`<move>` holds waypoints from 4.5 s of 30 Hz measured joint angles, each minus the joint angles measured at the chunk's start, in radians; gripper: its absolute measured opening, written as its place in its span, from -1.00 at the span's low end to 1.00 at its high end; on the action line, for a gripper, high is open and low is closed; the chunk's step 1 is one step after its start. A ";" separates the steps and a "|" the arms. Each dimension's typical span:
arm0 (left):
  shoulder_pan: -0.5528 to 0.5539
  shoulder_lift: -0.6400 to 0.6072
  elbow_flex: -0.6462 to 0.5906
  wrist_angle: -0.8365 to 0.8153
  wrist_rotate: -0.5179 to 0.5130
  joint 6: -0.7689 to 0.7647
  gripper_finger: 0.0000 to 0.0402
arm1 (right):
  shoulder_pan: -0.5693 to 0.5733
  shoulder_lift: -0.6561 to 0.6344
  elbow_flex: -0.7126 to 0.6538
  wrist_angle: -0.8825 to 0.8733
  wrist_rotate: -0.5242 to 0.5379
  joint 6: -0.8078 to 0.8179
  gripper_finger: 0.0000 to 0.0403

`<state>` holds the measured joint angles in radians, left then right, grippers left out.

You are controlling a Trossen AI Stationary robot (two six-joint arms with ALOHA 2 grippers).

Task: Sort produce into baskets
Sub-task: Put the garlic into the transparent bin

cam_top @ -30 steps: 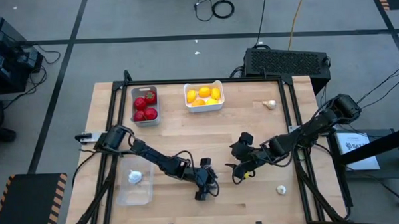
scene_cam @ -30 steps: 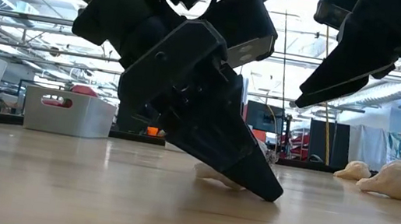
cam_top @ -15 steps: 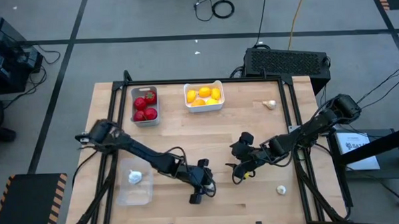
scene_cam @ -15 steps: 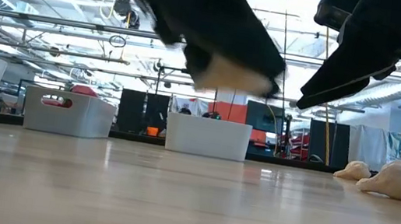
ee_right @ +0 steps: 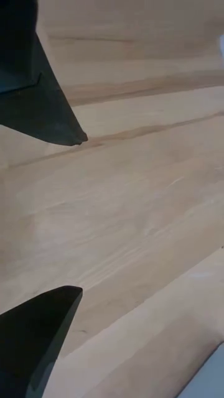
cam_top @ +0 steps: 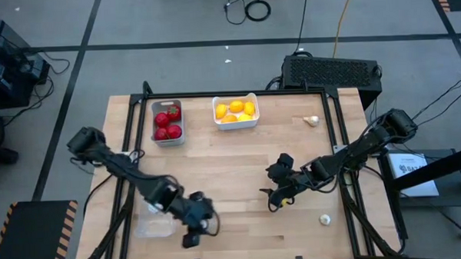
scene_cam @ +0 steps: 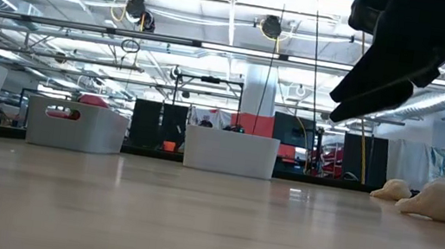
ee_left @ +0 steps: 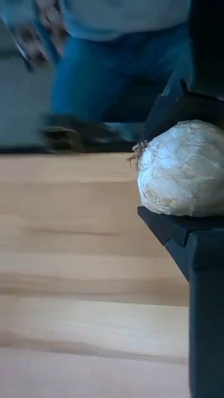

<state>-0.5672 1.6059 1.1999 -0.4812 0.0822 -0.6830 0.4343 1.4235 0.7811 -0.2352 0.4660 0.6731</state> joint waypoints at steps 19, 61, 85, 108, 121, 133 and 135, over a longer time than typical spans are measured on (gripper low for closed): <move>-0.340 -0.045 -0.012 -0.505 -0.087 -0.462 -0.21 | 0.000 0.000 0.000 0.045 0.005 -0.007 0.86; -0.173 -0.041 0.000 -0.344 -0.278 -0.156 0.23 | -0.042 -0.008 0.133 -0.496 -0.472 0.175 0.86; 0.018 -0.036 -0.049 0.194 -0.460 0.422 0.23 | -0.095 -0.009 0.269 -0.811 -0.260 0.194 0.86; -0.007 0.067 -0.050 0.189 -0.446 0.297 0.23 | -0.086 -0.009 -0.035 -0.610 -0.314 0.415 0.86; -0.004 0.067 -0.050 0.190 -0.446 0.309 0.23 | -0.089 -0.009 -0.128 -0.425 -0.285 0.415 0.64; -0.004 0.067 -0.050 0.186 -0.446 0.348 0.23 | -0.088 -0.009 -0.130 -0.380 -0.286 0.397 0.03; -0.004 0.066 -0.050 0.176 -0.446 0.368 0.23 | -0.088 -0.009 -0.130 -0.353 -0.288 0.384 -0.06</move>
<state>-0.5709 1.6722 1.1500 -0.3052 -0.3636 -0.3150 0.3466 1.4147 0.6510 -0.5887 0.1779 1.0574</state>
